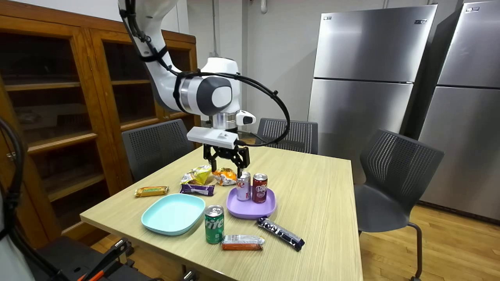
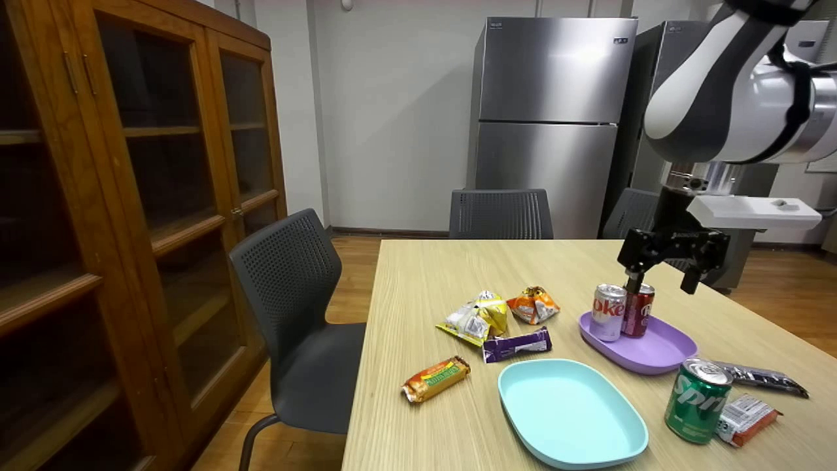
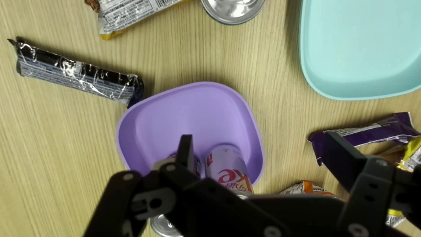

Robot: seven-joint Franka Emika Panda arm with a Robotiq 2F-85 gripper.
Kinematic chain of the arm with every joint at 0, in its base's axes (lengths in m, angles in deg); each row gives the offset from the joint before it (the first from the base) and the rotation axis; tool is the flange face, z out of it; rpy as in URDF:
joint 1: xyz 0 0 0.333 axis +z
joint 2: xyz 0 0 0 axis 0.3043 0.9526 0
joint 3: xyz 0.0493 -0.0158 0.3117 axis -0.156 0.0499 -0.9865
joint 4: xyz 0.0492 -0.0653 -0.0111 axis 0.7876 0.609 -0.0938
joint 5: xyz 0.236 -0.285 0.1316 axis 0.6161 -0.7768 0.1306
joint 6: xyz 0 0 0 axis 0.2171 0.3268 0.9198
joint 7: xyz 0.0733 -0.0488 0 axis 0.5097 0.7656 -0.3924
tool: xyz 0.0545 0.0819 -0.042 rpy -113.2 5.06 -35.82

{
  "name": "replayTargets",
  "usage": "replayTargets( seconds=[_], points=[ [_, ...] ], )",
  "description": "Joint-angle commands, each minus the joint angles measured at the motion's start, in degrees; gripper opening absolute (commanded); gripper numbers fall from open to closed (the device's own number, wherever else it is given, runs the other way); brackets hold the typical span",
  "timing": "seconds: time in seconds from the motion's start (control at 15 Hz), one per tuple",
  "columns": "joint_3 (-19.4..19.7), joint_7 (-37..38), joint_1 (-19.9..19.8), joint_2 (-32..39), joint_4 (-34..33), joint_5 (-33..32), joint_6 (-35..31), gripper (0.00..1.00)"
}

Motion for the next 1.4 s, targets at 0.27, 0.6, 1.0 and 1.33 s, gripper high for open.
replayTargets(
  seconds=[0.27, 0.6, 1.0, 1.33],
  points=[
    [-0.66, -1.54, -1.17, -2.29, 9.52, -0.82, -10.32, 1.00],
    [0.38, -0.71, -0.84, -1.77, 11.96, -2.83, -11.76, 1.00],
    [0.38, -1.18, -1.47, -0.42, 12.73, -2.95, -11.80, 1.00],
    [0.84, -0.52, -1.51, 1.76, 12.61, -3.46, -11.51, 1.00]
  ],
)
